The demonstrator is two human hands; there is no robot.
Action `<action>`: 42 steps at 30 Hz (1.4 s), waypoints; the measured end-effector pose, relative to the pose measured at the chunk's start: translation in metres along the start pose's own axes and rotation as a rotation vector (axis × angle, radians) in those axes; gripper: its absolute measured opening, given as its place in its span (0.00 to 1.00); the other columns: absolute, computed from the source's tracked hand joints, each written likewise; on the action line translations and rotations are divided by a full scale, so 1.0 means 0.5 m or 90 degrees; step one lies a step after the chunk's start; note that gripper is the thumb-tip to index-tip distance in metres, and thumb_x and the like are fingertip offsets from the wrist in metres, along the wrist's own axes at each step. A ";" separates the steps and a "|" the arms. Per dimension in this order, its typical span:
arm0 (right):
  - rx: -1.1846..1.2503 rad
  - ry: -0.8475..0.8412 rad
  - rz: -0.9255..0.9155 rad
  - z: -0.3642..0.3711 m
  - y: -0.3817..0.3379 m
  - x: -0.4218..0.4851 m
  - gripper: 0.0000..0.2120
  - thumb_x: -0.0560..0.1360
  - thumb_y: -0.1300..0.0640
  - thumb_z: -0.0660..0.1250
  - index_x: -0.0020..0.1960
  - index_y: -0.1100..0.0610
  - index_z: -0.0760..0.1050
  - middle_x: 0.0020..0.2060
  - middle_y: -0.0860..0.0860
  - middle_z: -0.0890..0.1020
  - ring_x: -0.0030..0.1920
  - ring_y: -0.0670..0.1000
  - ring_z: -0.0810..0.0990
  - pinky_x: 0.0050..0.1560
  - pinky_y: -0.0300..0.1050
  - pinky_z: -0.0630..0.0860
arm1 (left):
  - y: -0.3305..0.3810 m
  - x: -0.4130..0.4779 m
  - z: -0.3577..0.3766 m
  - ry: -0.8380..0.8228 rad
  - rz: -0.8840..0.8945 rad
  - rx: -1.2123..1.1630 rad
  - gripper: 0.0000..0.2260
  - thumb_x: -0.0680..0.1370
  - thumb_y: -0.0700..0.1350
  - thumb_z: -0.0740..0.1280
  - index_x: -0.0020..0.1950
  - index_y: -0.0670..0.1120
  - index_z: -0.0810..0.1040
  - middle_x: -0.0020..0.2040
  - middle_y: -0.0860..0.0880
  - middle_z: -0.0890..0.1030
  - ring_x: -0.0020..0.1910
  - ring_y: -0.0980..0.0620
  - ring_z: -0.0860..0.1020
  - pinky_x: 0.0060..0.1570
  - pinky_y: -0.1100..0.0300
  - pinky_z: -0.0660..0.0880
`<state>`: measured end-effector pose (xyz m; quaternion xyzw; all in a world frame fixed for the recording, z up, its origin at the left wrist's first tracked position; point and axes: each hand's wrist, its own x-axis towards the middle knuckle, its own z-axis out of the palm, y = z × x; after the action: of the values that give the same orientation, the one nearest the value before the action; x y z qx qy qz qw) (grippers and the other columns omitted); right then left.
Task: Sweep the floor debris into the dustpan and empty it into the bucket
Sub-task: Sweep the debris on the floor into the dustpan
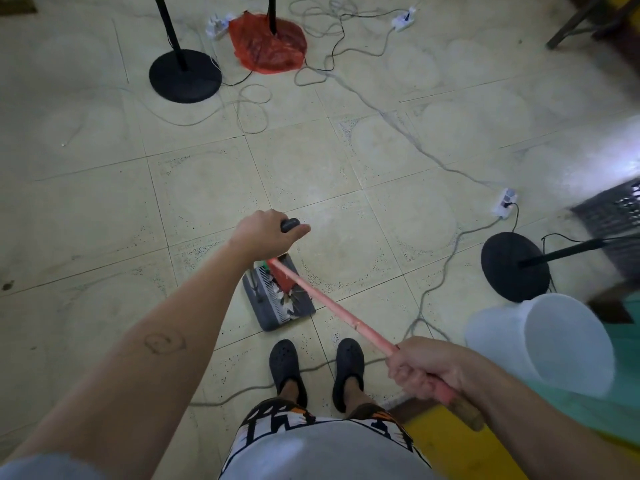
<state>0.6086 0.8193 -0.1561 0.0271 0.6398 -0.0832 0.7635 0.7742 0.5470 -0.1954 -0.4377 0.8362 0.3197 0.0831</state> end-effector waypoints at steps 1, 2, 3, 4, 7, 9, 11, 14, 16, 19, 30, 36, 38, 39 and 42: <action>0.016 -0.003 -0.005 0.000 0.005 -0.003 0.08 0.76 0.70 0.57 0.46 0.59 0.62 0.25 0.48 0.65 0.17 0.43 0.62 0.15 0.33 0.60 | 0.000 -0.001 -0.001 0.001 0.000 -0.001 0.27 0.77 0.67 0.58 0.38 0.43 0.73 0.32 0.46 0.76 0.32 0.47 0.74 0.33 0.59 0.70; 0.032 -0.003 -0.009 0.000 0.011 -0.005 0.08 0.76 0.70 0.57 0.45 0.58 0.62 0.24 0.48 0.65 0.17 0.42 0.61 0.15 0.33 0.60 | -0.001 -0.002 0.000 0.000 0.002 -0.005 0.27 0.77 0.67 0.58 0.39 0.43 0.75 0.33 0.45 0.77 0.32 0.47 0.75 0.33 0.58 0.71; 0.048 -0.001 -0.009 0.001 0.015 -0.007 0.08 0.76 0.70 0.57 0.45 0.58 0.62 0.24 0.48 0.65 0.17 0.43 0.61 0.14 0.33 0.59 | -0.001 -0.002 0.000 -0.001 0.005 -0.010 0.27 0.77 0.67 0.58 0.42 0.42 0.77 0.35 0.44 0.79 0.33 0.47 0.77 0.34 0.57 0.73; 0.064 0.002 -0.009 0.002 0.019 -0.010 0.09 0.76 0.70 0.57 0.45 0.58 0.62 0.24 0.48 0.65 0.17 0.43 0.61 0.14 0.33 0.59 | 0.000 -0.003 0.001 -0.001 0.007 -0.012 0.28 0.77 0.67 0.58 0.45 0.42 0.78 0.37 0.43 0.80 0.35 0.46 0.78 0.36 0.55 0.75; 0.087 0.015 -0.017 0.002 0.034 -0.024 0.09 0.75 0.71 0.57 0.45 0.58 0.62 0.25 0.48 0.64 0.17 0.43 0.60 0.14 0.32 0.59 | 0.001 -0.007 0.002 0.004 0.001 -0.009 0.28 0.77 0.66 0.59 0.46 0.40 0.79 0.35 0.44 0.79 0.33 0.48 0.76 0.34 0.57 0.72; 0.080 0.034 -0.021 0.000 0.038 -0.041 0.08 0.75 0.70 0.58 0.47 0.59 0.62 0.26 0.48 0.64 0.18 0.43 0.60 0.15 0.32 0.59 | -0.001 -0.009 0.002 0.003 -0.007 -0.011 0.28 0.77 0.66 0.59 0.45 0.40 0.78 0.33 0.45 0.77 0.31 0.49 0.75 0.32 0.60 0.70; 0.037 0.058 -0.034 -0.001 0.038 -0.060 0.08 0.75 0.69 0.59 0.47 0.59 0.62 0.26 0.48 0.65 0.19 0.43 0.60 0.16 0.33 0.60 | -0.005 -0.011 0.002 -0.002 -0.011 0.001 0.29 0.77 0.67 0.58 0.44 0.41 0.78 0.33 0.45 0.78 0.31 0.49 0.75 0.31 0.61 0.70; -0.060 0.094 -0.056 0.000 0.033 -0.088 0.07 0.75 0.67 0.61 0.47 0.60 0.64 0.25 0.48 0.67 0.19 0.43 0.62 0.17 0.34 0.62 | -0.005 -0.015 -0.001 -0.009 -0.019 0.022 0.29 0.77 0.67 0.57 0.39 0.40 0.75 0.32 0.45 0.75 0.30 0.49 0.73 0.31 0.61 0.68; -0.095 0.109 -0.061 -0.004 0.030 -0.101 0.06 0.75 0.66 0.61 0.48 0.60 0.64 0.25 0.48 0.68 0.20 0.43 0.63 0.18 0.35 0.63 | -0.004 -0.020 -0.002 0.001 -0.027 0.050 0.29 0.78 0.67 0.56 0.37 0.41 0.73 0.31 0.46 0.74 0.30 0.49 0.73 0.30 0.61 0.66; -0.103 0.120 -0.063 -0.014 0.024 -0.118 0.06 0.75 0.66 0.62 0.48 0.60 0.65 0.25 0.48 0.68 0.21 0.44 0.63 0.19 0.35 0.64 | -0.008 -0.030 -0.005 0.020 -0.050 0.089 0.28 0.78 0.67 0.55 0.36 0.43 0.71 0.31 0.46 0.74 0.30 0.49 0.73 0.29 0.61 0.66; -0.229 0.324 -0.085 -0.041 -0.023 -0.053 0.00 0.74 0.67 0.60 0.44 0.64 0.69 0.28 0.54 0.70 0.21 0.47 0.66 0.22 0.37 0.66 | -0.035 -0.056 -0.044 0.074 -0.080 0.128 0.27 0.79 0.65 0.56 0.33 0.43 0.70 0.31 0.47 0.74 0.28 0.50 0.73 0.28 0.62 0.66; -0.291 0.397 -0.047 0.013 -0.030 0.041 0.14 0.78 0.66 0.55 0.62 0.69 0.64 0.35 0.57 0.74 0.23 0.48 0.69 0.18 0.36 0.67 | -0.046 -0.067 -0.029 0.076 -0.087 0.188 0.27 0.78 0.66 0.54 0.38 0.45 0.75 0.34 0.47 0.77 0.31 0.50 0.76 0.28 0.62 0.69; -0.278 0.378 -0.037 0.046 -0.022 0.057 0.18 0.78 0.67 0.55 0.67 0.69 0.61 0.35 0.56 0.74 0.23 0.47 0.68 0.18 0.35 0.66 | -0.054 -0.069 -0.019 0.066 -0.093 0.192 0.27 0.78 0.67 0.53 0.38 0.45 0.75 0.34 0.47 0.77 0.31 0.50 0.76 0.28 0.62 0.70; -0.263 0.356 -0.029 0.062 -0.016 0.060 0.19 0.78 0.67 0.54 0.68 0.68 0.60 0.34 0.55 0.73 0.22 0.46 0.67 0.18 0.35 0.66 | -0.057 -0.069 -0.020 0.066 -0.095 0.188 0.27 0.78 0.67 0.53 0.37 0.45 0.74 0.34 0.47 0.77 0.31 0.50 0.76 0.28 0.62 0.70; -0.190 0.262 -0.008 0.108 -0.005 0.053 0.13 0.76 0.69 0.55 0.60 0.67 0.64 0.28 0.52 0.70 0.18 0.45 0.65 0.18 0.36 0.63 | -0.067 -0.066 -0.028 0.073 -0.107 0.170 0.27 0.78 0.67 0.54 0.36 0.46 0.73 0.34 0.47 0.77 0.31 0.50 0.76 0.27 0.62 0.69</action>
<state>0.6651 0.8066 -0.1721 -0.0737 0.7869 0.0150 0.6125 0.8222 0.5471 -0.1859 -0.5084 0.8352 0.1724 0.1192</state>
